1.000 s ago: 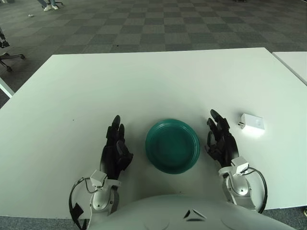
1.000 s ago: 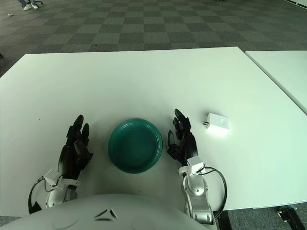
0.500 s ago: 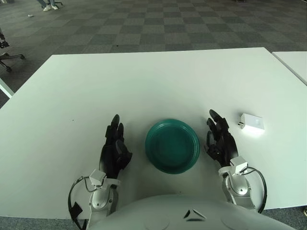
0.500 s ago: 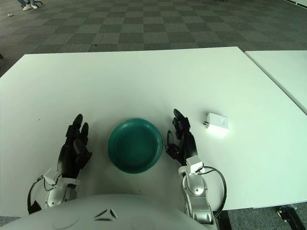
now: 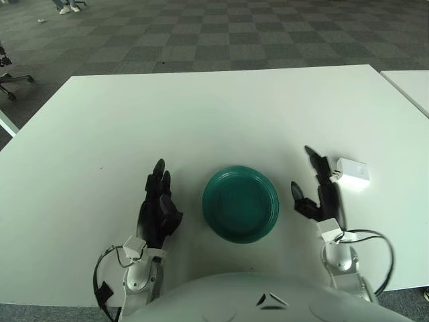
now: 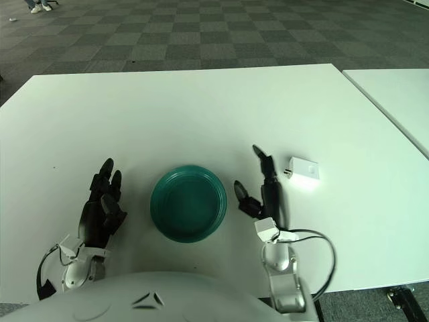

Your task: Put the charger into the plate.

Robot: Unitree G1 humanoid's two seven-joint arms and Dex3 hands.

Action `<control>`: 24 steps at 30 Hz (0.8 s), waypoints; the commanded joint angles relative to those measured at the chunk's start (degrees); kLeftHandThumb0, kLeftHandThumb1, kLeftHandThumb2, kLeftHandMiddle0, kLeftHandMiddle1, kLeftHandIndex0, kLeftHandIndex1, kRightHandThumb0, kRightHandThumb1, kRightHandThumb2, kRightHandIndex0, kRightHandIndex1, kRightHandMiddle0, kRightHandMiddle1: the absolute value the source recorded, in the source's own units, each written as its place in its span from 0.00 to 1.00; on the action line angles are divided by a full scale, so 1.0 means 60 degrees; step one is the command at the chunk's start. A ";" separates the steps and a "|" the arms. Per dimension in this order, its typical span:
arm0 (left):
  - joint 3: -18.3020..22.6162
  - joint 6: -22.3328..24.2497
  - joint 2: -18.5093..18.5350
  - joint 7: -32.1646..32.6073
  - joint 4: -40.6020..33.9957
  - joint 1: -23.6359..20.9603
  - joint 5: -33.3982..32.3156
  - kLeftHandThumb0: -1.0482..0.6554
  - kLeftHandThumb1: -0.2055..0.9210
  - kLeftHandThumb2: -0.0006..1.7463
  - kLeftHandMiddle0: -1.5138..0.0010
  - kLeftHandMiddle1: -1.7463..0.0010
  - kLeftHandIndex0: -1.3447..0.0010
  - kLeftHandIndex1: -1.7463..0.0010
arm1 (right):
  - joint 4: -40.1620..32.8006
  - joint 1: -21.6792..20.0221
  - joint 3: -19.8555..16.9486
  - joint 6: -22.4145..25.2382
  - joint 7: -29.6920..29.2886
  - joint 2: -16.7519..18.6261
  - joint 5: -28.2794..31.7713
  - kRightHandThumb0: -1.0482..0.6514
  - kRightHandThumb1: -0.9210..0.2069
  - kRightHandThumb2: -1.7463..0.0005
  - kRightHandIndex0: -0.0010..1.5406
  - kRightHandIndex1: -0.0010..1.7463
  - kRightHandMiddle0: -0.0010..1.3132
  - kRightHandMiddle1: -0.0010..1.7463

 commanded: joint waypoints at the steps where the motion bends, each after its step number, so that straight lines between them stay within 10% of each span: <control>1: 0.0272 0.0426 0.0118 -0.0195 0.0791 -0.0070 -0.0407 0.07 1.00 0.61 0.89 0.99 1.00 0.75 | -0.0743 -0.0490 -0.0508 0.0137 -0.2460 -0.1069 -0.3829 0.14 0.00 0.60 0.30 0.07 0.00 0.48; 13: 0.0502 0.0340 0.0316 -0.0476 0.1270 -0.0415 -0.0661 0.08 1.00 0.59 0.88 0.99 1.00 0.74 | -0.2299 -0.0307 -0.1421 0.2639 -0.0651 -0.1348 -0.5563 0.07 0.00 0.60 0.27 0.05 0.00 0.55; 24: 0.0648 0.0612 0.0428 -0.0892 0.1302 -0.0571 -0.1050 0.07 1.00 0.59 0.89 1.00 1.00 0.75 | -0.1540 -0.0521 -0.2006 0.3313 0.0005 -0.2335 -0.5416 0.03 0.00 0.62 0.25 0.03 0.00 0.44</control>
